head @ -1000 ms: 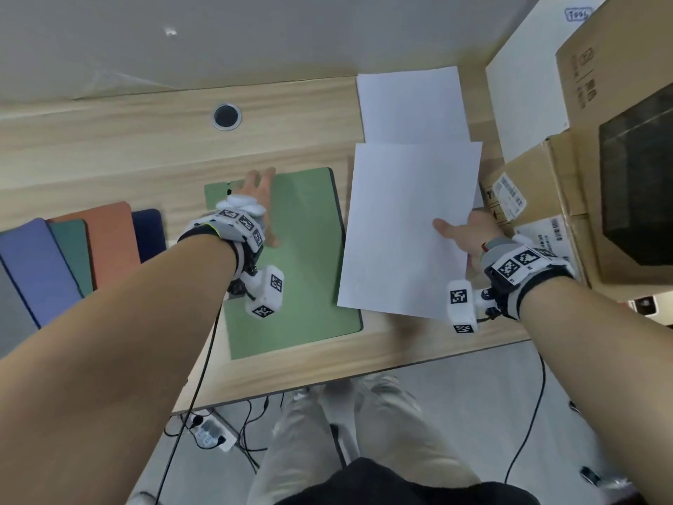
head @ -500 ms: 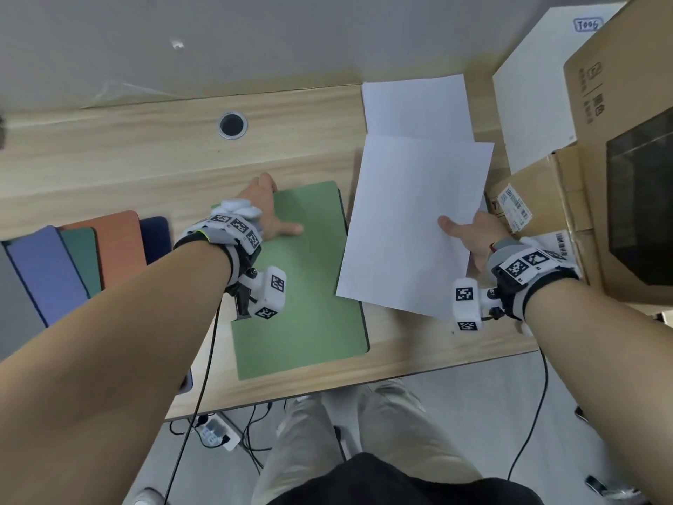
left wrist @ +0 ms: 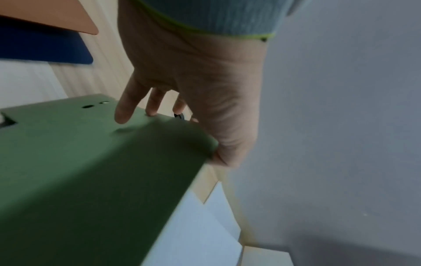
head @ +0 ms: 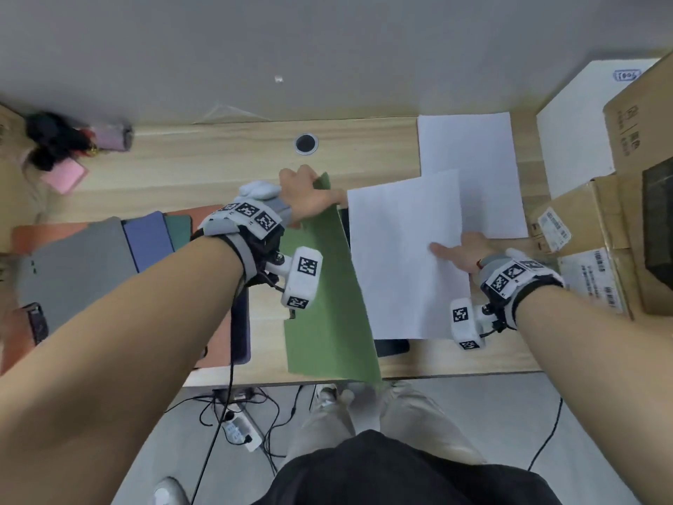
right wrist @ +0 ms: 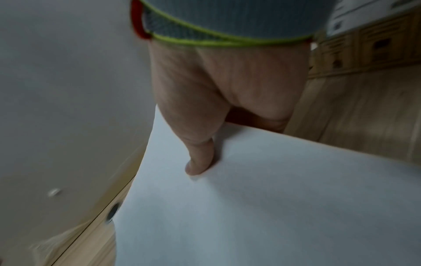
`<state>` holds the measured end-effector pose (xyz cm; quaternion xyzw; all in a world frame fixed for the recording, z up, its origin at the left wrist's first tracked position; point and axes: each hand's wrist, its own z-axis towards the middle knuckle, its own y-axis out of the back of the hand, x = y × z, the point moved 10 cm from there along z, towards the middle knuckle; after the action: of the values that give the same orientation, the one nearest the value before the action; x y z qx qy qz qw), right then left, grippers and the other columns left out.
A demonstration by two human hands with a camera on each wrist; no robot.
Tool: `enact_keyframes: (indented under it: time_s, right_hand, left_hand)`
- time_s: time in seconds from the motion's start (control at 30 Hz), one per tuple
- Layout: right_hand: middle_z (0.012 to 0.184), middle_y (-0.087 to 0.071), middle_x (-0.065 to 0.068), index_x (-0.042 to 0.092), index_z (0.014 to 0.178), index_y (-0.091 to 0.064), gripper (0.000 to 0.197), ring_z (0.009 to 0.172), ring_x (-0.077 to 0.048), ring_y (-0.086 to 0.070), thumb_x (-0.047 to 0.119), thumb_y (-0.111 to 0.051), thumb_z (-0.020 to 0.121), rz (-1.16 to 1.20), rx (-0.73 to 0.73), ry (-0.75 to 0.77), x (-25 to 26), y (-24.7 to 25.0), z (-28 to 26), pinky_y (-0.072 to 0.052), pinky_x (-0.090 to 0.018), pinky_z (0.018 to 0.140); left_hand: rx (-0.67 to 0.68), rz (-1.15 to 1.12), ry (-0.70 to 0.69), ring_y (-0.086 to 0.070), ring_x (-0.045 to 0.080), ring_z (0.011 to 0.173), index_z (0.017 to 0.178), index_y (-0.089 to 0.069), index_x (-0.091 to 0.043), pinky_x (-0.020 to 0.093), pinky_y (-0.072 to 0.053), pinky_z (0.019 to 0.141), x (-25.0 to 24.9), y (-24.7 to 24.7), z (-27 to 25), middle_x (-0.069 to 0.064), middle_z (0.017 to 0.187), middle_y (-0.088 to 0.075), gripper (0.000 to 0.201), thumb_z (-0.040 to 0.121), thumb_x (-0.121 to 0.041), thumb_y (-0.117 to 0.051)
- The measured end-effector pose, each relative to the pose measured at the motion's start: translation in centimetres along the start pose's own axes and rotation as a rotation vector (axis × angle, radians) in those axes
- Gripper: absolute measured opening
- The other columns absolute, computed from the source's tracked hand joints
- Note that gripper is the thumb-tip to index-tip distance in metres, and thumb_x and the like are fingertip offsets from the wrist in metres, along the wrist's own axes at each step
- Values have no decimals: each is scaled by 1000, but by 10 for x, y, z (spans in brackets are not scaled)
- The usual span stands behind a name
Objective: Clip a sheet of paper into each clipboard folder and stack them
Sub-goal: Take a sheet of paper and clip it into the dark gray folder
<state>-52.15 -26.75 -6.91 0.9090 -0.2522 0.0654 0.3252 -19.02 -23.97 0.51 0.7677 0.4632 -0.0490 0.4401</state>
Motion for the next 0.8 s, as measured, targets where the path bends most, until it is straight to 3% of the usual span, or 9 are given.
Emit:
enact_keyframes:
  time_s: [0.07, 0.17, 0.27, 0.33, 0.47, 0.57, 0.63, 0.7, 0.8]
  right_hand:
    - [154, -34, -14, 2, 150, -26, 87, 138, -33, -39, 55, -59, 89, -58, 28, 36, 18, -19, -9, -37, -38, 102]
    - [154, -35, -14, 3, 149, -28, 88, 137, -33, -41, 57, -59, 88, -111, 36, 54, 30, -37, -15, -39, -39, 102]
    - [155, -34, -14, 2, 150, -27, 85, 138, -33, -40, 54, -58, 90, -147, 37, 70, 39, -56, -22, -38, -40, 105]
    - [157, -29, -14, 1, 151, -23, 81, 141, -32, -35, 49, -56, 94, -158, 26, 67, 43, -63, -26, -34, -37, 107]
    - [149, -42, -16, -1, 149, -29, 78, 132, -34, -46, 43, -60, 93, -132, 8, 63, 52, -80, -33, -39, -35, 96]
    - [149, -42, -17, -2, 148, -28, 80, 121, -30, -52, 42, -62, 92, -108, 15, 69, 55, -91, -34, -41, -36, 90]
    - [148, -42, -17, -2, 149, -28, 81, 109, -26, -53, 42, -63, 91, -111, 22, 66, 54, -96, -34, -44, -35, 82]
    - [142, -47, -16, -3, 146, -33, 76, 97, -25, -51, 41, -64, 91, -110, 17, 78, 53, -97, -33, -44, -33, 70]
    - [140, -48, -16, -1, 147, -30, 78, 92, -28, -51, 44, -62, 91, -112, 32, 48, 44, -103, -28, -43, -34, 64]
  left_hand:
    - [-36, -68, -49, -56, 27, 90, 126, -51, -17, 32, -51, 53, 7, 23, -11, 7, 126, -44, 45, 83, -22, -62]
    - [-114, -27, -115, -58, 28, 104, 130, -54, -20, 38, -54, 79, 23, 58, -26, 1, 111, -55, 47, 84, -6, -53]
    - [-233, 146, -126, -57, 27, 112, 131, -56, -22, 30, -44, 82, 58, 97, -38, 6, 131, -55, 56, 81, 4, -52]
    - [-292, 279, -105, -56, 32, 112, 132, -55, -20, 32, -44, 82, 81, 113, -45, 12, 135, -50, 59, 80, 7, -56]
    - [-417, 522, 22, -36, 39, 132, 139, -49, -19, 48, -39, 104, 142, 126, -53, 18, 145, -33, 64, 80, -1, -64]
    - [-564, 616, 75, -29, 32, 135, 133, -53, -15, 43, -27, 109, 173, 117, -53, 12, 148, -36, 47, 87, -12, -57]
    - [-460, 627, 29, -35, 33, 130, 128, -54, -11, 42, -32, 103, 173, 91, -49, 14, 141, -41, 43, 86, -9, -57]
    - [-217, 617, 2, -49, 32, 114, 120, -57, -14, 38, -44, 85, 168, 52, -46, 12, 129, -51, 36, 85, -6, -62]
    - [9, 495, 57, -60, 24, 80, 105, -68, -17, 28, -43, 67, 167, 0, -43, 7, 106, -69, 17, 90, -25, -65]
